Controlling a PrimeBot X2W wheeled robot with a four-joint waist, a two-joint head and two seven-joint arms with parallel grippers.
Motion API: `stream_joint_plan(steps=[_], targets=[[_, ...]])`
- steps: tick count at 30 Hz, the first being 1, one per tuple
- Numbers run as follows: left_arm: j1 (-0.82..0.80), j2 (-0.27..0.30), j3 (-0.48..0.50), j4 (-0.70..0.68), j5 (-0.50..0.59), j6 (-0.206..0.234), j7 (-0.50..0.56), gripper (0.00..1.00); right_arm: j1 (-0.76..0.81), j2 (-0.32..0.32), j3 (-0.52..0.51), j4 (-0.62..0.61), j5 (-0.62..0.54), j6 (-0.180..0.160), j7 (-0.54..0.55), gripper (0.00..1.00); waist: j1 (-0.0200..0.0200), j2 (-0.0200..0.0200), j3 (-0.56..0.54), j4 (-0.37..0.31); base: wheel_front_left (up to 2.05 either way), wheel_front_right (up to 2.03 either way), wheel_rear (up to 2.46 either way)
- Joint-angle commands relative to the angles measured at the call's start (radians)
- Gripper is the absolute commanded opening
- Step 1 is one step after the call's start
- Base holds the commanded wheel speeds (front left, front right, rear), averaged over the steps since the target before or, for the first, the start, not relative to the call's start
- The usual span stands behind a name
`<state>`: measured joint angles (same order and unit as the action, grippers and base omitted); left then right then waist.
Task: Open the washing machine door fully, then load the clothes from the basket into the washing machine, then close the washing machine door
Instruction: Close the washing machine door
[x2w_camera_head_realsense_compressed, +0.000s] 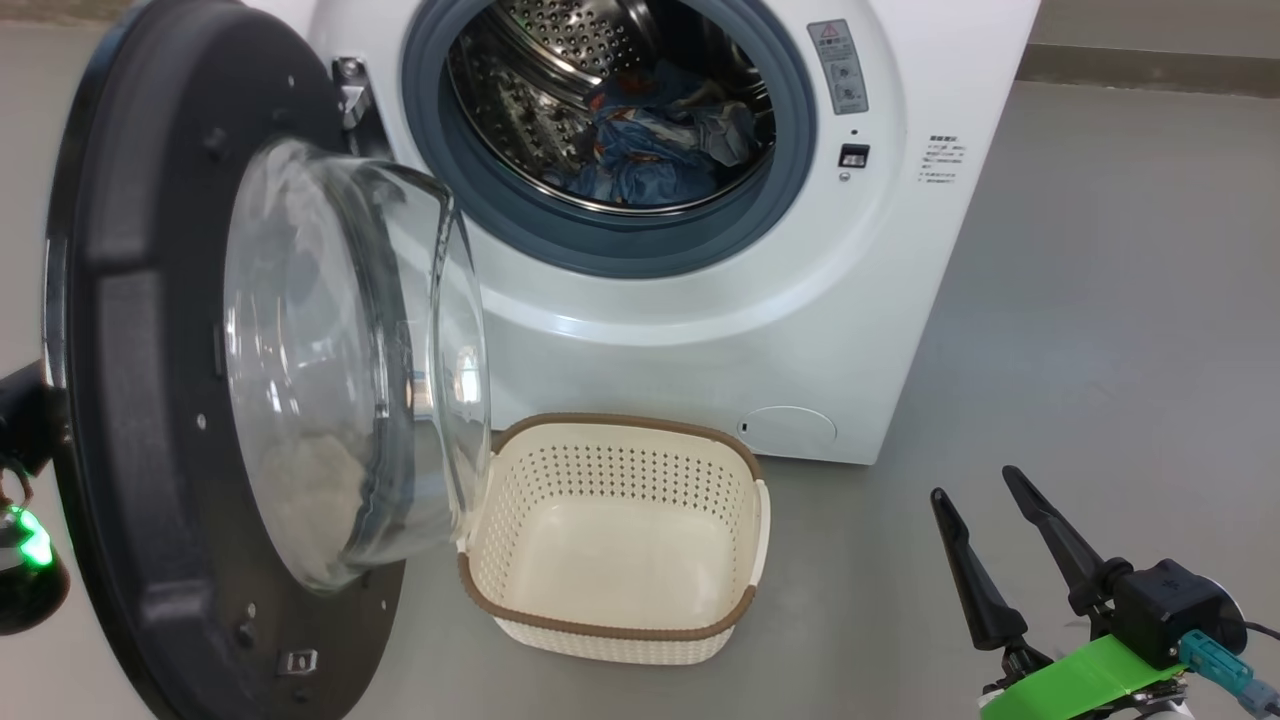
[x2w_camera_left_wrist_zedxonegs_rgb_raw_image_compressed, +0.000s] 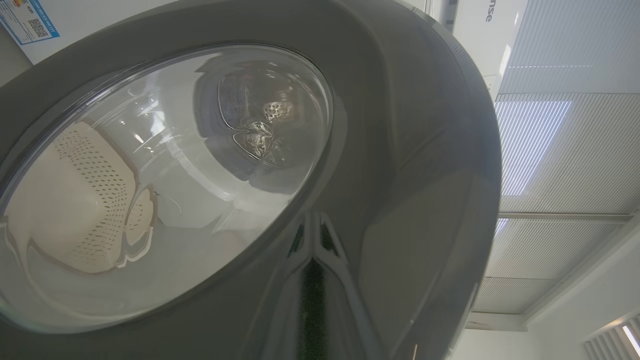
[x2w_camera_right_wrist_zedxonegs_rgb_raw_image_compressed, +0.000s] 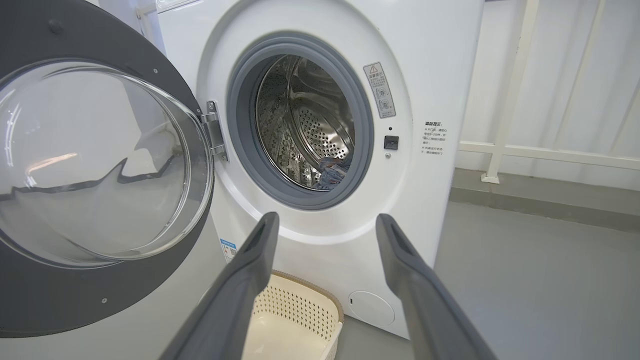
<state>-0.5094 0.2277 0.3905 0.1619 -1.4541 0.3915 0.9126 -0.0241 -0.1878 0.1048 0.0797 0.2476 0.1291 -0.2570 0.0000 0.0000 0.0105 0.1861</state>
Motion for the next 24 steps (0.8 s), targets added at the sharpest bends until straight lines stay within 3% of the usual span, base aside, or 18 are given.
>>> stream_joint_plan(steps=[1,16,24], targets=[[-0.019,0.027,0.008,-0.038,0.004,-0.002,0.017,0.00,-0.019,-0.005,0.021,-0.028,-0.003,0.002,-0.005,1.00,0.0000,0.0000,-0.001,-0.009,0.00,0.00,0.00],[-0.036,0.001,0.001,-0.052,0.001,-0.004,0.008,0.00,-0.025,-0.002,0.023,-0.030,-0.004,0.002,-0.005,1.00,0.0000,0.0000,0.001,-0.083,0.00,0.00,0.00],[-0.086,-0.042,0.012,-0.028,-0.006,-0.025,-0.043,0.00,-0.038,0.001,0.019,-0.036,-0.004,0.002,-0.005,1.00,0.0000,0.0000,0.013,-0.119,0.00,0.00,0.00]])
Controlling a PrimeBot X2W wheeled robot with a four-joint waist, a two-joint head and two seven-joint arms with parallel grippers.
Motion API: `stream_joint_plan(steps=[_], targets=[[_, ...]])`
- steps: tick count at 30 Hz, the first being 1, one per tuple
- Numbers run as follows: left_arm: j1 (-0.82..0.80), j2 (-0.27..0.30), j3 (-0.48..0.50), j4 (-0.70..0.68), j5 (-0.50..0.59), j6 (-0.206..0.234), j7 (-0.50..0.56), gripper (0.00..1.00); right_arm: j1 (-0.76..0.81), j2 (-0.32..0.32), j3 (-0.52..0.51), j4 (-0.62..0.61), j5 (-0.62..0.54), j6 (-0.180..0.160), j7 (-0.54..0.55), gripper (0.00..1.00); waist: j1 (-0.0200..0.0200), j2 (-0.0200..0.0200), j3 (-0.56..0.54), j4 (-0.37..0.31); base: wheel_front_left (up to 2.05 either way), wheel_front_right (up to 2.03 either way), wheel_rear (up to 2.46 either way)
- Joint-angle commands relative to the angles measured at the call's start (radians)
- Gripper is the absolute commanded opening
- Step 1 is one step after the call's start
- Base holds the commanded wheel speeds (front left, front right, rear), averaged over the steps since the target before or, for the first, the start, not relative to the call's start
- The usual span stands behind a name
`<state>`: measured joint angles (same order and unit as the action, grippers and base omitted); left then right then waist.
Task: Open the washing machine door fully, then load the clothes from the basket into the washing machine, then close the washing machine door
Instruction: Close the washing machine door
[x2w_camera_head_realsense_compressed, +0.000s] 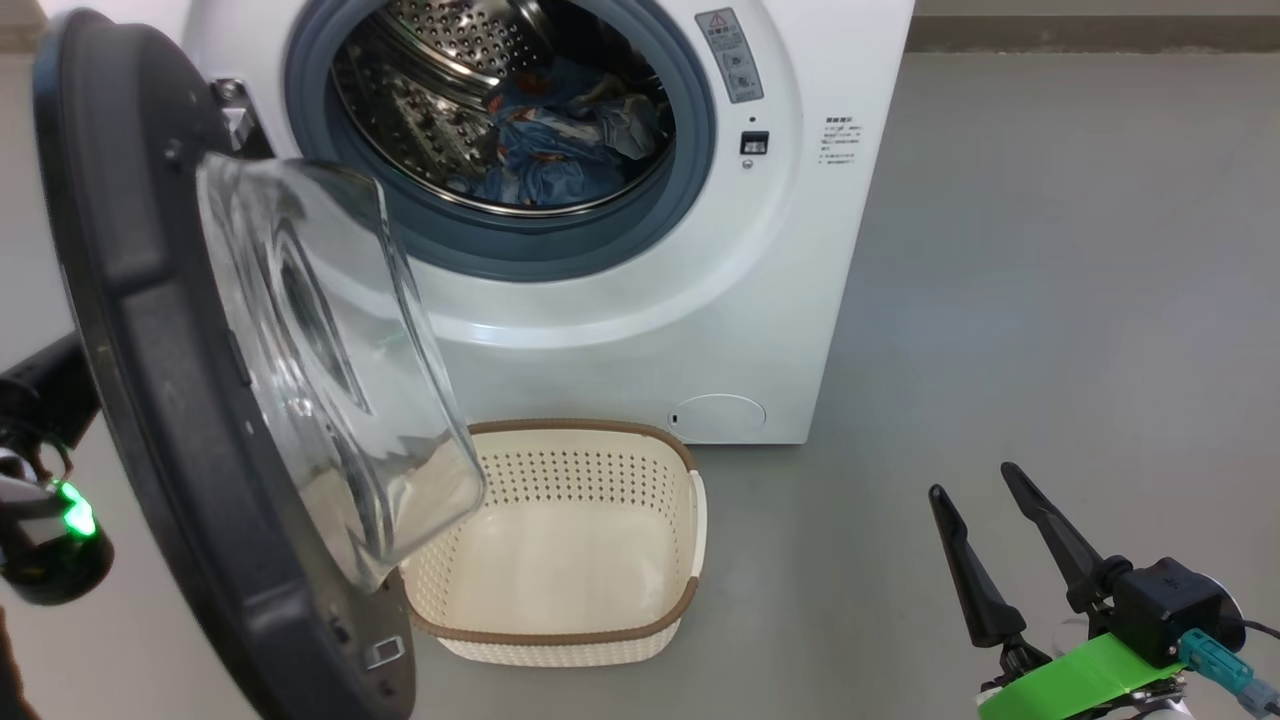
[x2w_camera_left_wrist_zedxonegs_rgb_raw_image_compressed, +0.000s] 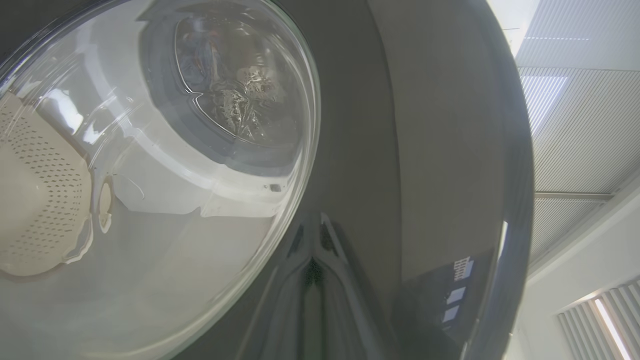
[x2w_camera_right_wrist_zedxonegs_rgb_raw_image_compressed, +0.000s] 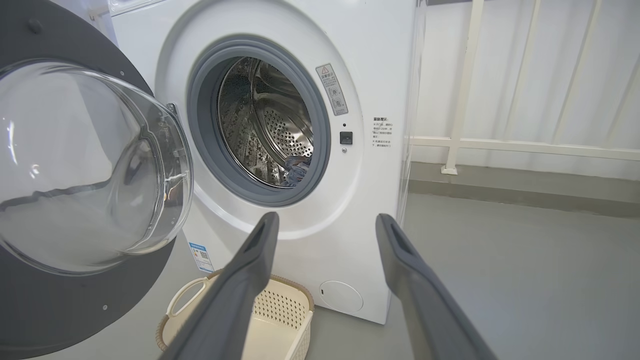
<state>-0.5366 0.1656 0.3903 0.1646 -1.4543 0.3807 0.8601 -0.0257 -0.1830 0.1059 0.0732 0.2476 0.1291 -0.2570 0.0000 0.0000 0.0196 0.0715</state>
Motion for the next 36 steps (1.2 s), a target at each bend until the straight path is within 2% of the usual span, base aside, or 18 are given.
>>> stream_joint_plan(steps=[1,17,32,36], targets=[[-0.067,0.012,0.012,-0.025,-0.009,-0.019,0.005,0.00,-0.037,-0.004,0.017,-0.030,-0.005,0.002,-0.005,1.00,0.0000,0.0000,0.005,-0.007,0.00,0.00,0.00],[-0.146,-0.077,-0.037,0.072,-0.033,-0.084,-0.033,0.00,-0.049,-0.007,0.020,-0.027,-0.004,0.002,-0.005,1.00,0.0000,0.0000,0.009,-0.039,0.00,0.00,0.00],[-0.196,-0.109,-0.075,0.197,-0.055,-0.162,-0.117,0.00,-0.049,-0.015,0.031,-0.023,0.000,0.002,-0.005,1.00,0.0000,0.0000,0.010,-0.099,0.00,0.00,0.00],[-0.221,-0.113,-0.098,0.255,-0.068,-0.201,-0.163,0.00,-0.052,-0.019,0.037,-0.021,0.002,0.002,-0.005,1.00,0.0000,0.0000,0.011,-0.111,0.00,0.00,0.00]])
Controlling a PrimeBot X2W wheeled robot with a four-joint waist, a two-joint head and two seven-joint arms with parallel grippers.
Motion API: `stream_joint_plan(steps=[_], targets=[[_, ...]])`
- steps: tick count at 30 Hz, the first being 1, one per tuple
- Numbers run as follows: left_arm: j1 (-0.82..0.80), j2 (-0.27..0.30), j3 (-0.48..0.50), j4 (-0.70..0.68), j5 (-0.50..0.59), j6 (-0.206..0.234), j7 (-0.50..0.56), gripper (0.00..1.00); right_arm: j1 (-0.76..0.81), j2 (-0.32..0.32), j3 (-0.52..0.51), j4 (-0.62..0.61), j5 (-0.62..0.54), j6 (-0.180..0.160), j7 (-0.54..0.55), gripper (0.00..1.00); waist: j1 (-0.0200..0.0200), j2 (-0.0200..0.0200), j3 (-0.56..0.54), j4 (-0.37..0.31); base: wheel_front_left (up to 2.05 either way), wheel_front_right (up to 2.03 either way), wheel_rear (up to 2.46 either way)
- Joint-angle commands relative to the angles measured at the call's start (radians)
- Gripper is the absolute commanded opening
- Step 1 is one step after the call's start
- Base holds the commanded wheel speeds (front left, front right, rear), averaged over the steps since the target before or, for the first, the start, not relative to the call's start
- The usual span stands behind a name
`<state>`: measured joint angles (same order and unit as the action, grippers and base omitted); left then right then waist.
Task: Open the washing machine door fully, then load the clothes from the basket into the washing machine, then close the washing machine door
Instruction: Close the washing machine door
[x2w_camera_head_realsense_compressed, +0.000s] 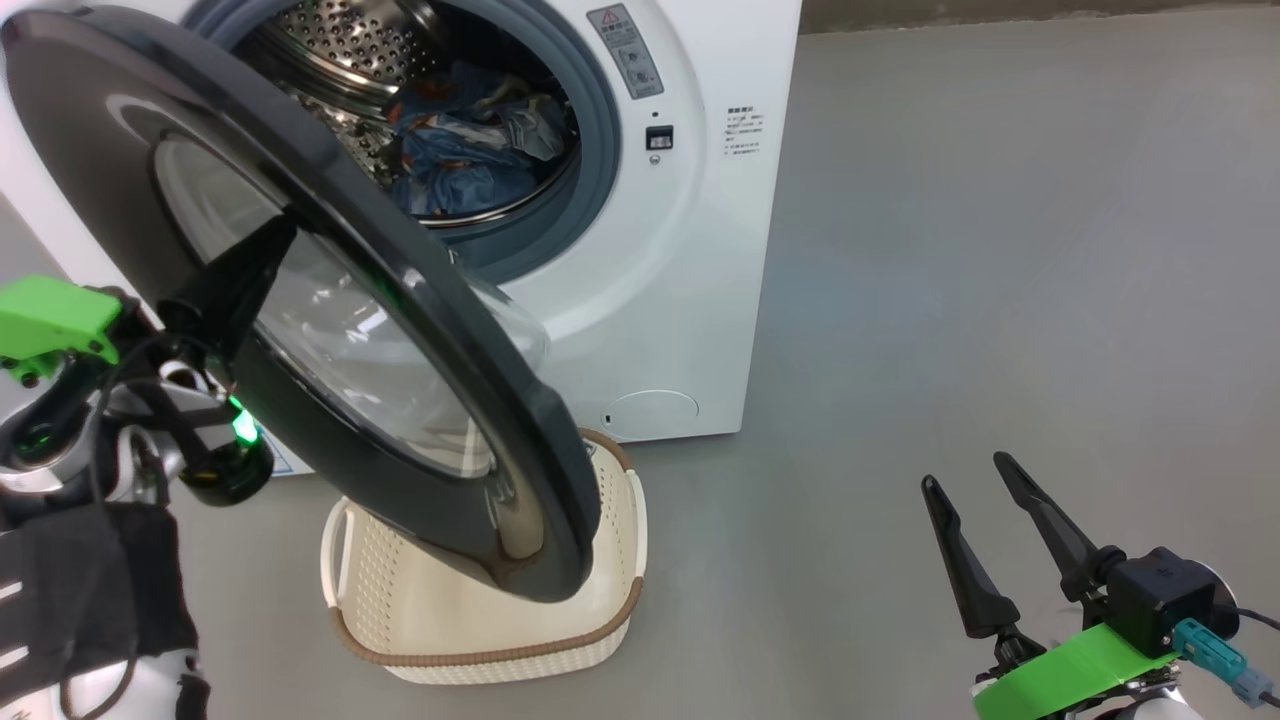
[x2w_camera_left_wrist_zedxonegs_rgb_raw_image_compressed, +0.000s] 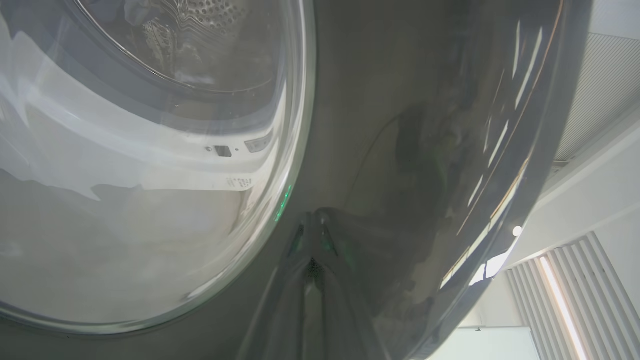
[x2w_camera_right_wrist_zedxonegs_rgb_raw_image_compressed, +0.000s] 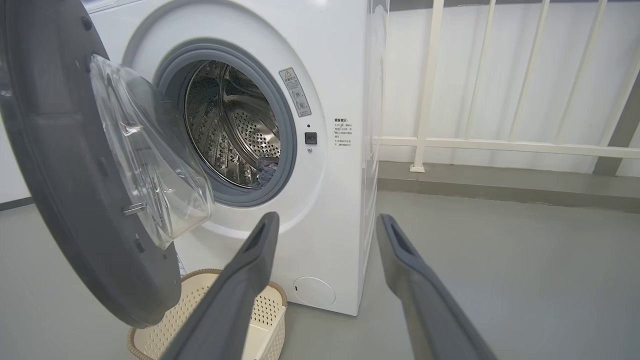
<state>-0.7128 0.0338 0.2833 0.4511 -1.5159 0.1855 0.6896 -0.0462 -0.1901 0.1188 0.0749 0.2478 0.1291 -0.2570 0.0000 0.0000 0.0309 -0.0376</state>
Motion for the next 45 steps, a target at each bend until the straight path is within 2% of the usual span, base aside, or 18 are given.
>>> stream_joint_plan(steps=[1,11,18,26,36,37,39,40,41,42,43,44,45], targets=[[-0.051,0.018,0.004,-0.015,-0.012,-0.017,-0.002,0.00,-0.032,-0.013,0.025,-0.022,0.003,0.002,-0.005,1.00,0.0000,0.0000,0.000,-0.004,0.00,0.00,0.00],[-0.104,0.017,-0.074,0.154,-0.085,-0.117,-0.098,0.00,-0.035,-0.030,0.040,-0.013,0.007,0.002,-0.005,1.00,0.0000,0.0000,-0.017,-0.024,0.00,0.00,0.00],[-0.126,0.021,-0.094,0.220,-0.069,-0.161,-0.135,0.00,-0.028,-0.034,0.033,-0.014,0.007,0.002,-0.005,1.00,0.0000,0.0000,-0.022,-0.024,0.00,0.00,0.00],[-0.100,0.071,-0.142,0.233,0.038,-0.203,-0.198,0.00,-0.006,-0.030,0.012,-0.020,0.006,0.002,-0.005,1.00,0.0000,0.0000,-0.029,-0.004,0.00,0.00,0.00],[0.018,0.153,-0.264,0.097,0.267,-0.233,-0.309,0.01,0.014,-0.021,-0.013,-0.031,0.000,0.002,-0.005,1.00,0.0000,0.0000,-0.035,0.037,0.00,0.00,0.00],[0.034,0.159,-0.274,0.076,0.285,-0.234,-0.319,0.14,0.016,-0.021,-0.015,-0.032,0.000,0.002,-0.005,1.00,0.0000,0.0000,-0.036,0.040,0.00,0.00,0.00],[0.070,0.174,-0.299,0.032,0.330,-0.239,-0.338,0.24,0.019,-0.021,-0.019,-0.035,-0.001,0.002,-0.005,1.00,0.0000,0.0000,-0.036,0.047,0.00,0.00,0.00],[0.088,0.177,-0.308,0.010,0.345,-0.241,-0.347,0.33,0.021,-0.021,-0.020,-0.036,-0.001,0.002,-0.005,1.00,0.0000,0.0000,-0.036,0.050,0.00,0.00,0.00],[0.088,0.177,-0.308,0.010,0.345,-0.241,-0.347,0.33,0.021,-0.021,-0.020,-0.036,-0.001,0.002,-0.005,1.00,0.0000,0.0000,-0.036,0.050,0.00,0.00,0.00],[0.105,0.178,-0.314,-0.014,0.353,-0.246,-0.352,0.45,0.022,-0.021,-0.021,-0.036,-0.001,0.002,-0.005,1.00,0.0000,0.0000,-0.036,0.052,0.00,0.00,0.00],[0.122,0.181,-0.318,-0.038,0.358,-0.252,-0.356,0.75,0.023,-0.022,-0.022,-0.037,-0.002,0.002,-0.005,1.00,0.0000,0.0000,-0.036,0.053,0.00,0.00,0.00],[0.140,0.188,-0.321,-0.058,0.371,-0.254,-0.365,0.99,0.024,-0.022,-0.023,-0.038,-0.002,0.002,-0.005,1.00,0.0000,0.0000,-0.036,0.054,0.00,0.00,0.00],[0.158,0.198,-0.328,-0.075,0.392,-0.255,-0.376,1.00,0.025,-0.022,-0.025,-0.039,-0.002,0.002,-0.005,1.00,0.0000,0.0000,-0.036,0.055,0.00,0.00,0.00]])
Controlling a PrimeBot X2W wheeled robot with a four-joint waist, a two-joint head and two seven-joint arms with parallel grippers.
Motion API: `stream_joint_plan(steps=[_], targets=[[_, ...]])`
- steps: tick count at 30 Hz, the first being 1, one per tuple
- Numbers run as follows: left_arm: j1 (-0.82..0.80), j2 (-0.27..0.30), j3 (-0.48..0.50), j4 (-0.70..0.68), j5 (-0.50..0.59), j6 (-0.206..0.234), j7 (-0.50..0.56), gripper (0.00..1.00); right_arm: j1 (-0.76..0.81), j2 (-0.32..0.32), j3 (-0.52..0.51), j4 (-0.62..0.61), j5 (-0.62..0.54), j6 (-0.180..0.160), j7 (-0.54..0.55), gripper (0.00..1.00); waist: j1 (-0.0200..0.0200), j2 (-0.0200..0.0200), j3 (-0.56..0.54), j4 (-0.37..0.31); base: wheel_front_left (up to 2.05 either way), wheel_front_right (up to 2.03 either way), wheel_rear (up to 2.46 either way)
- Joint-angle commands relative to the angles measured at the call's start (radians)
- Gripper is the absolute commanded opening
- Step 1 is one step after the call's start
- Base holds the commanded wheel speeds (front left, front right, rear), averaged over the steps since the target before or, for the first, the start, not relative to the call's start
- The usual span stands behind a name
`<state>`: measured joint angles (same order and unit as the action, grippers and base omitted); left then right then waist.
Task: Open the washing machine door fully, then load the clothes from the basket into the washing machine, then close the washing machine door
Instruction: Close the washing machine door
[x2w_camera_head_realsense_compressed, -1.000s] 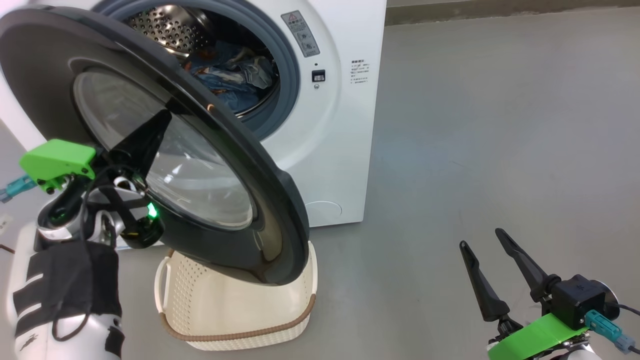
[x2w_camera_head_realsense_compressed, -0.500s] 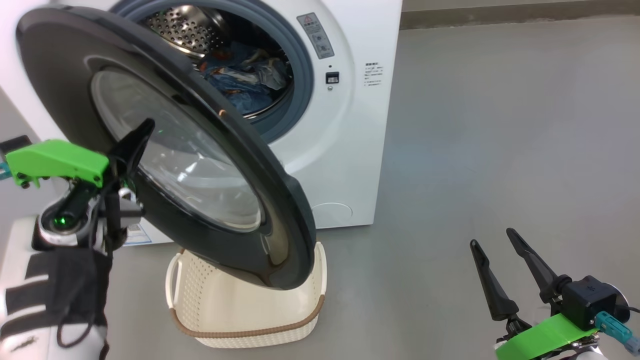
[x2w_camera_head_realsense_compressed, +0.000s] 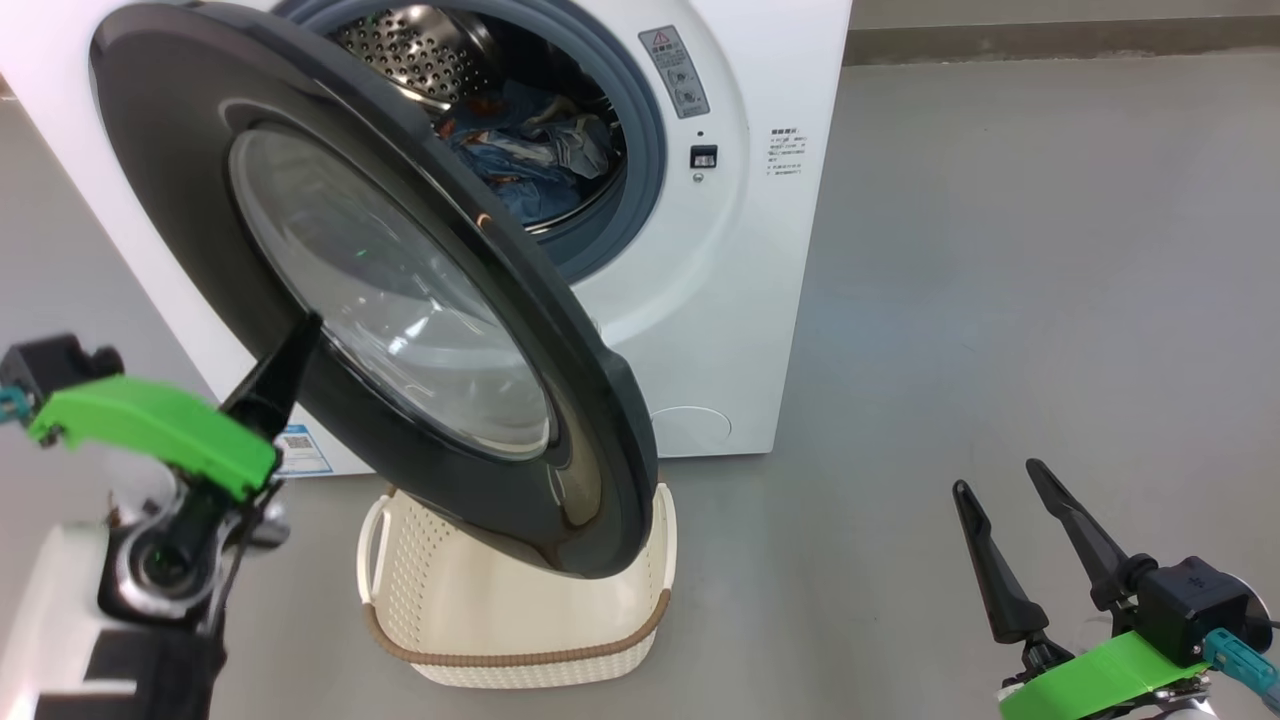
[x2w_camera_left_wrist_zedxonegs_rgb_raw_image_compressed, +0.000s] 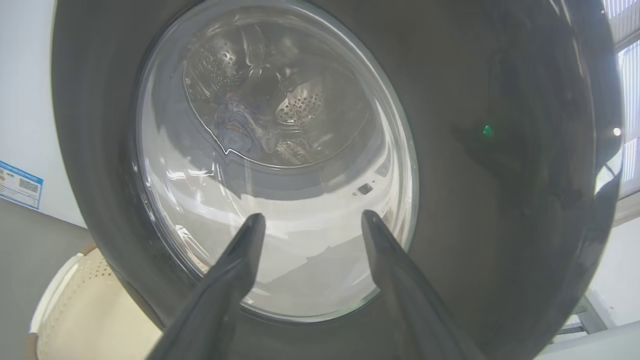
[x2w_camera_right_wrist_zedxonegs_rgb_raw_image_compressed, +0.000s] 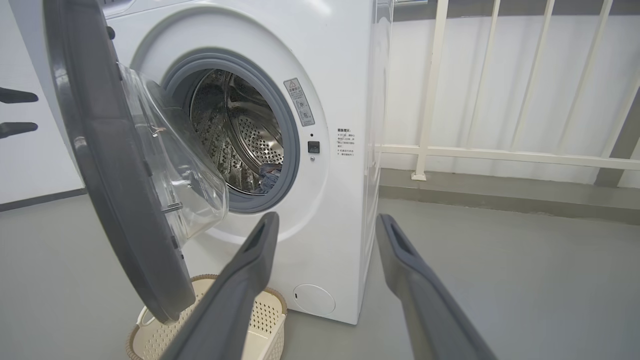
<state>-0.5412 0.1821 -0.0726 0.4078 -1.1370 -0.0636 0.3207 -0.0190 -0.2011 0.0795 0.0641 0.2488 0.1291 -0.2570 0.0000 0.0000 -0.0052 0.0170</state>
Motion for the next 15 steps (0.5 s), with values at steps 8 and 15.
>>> stream_joint_plan(steps=[8,15], targets=[[0.137,0.123,-0.023,-0.138,0.209,-0.026,-0.177,1.00,0.001,-0.010,0.010,-0.033,-0.005,0.002,-0.005,1.00,0.0000,0.0000,0.005,-0.011,0.00,0.00,0.00],[0.262,0.161,-0.063,-0.168,0.348,-0.047,-0.363,1.00,0.006,-0.014,0.001,-0.036,-0.007,0.002,-0.005,1.00,0.0000,0.0000,0.009,-0.026,0.00,0.00,0.00]])
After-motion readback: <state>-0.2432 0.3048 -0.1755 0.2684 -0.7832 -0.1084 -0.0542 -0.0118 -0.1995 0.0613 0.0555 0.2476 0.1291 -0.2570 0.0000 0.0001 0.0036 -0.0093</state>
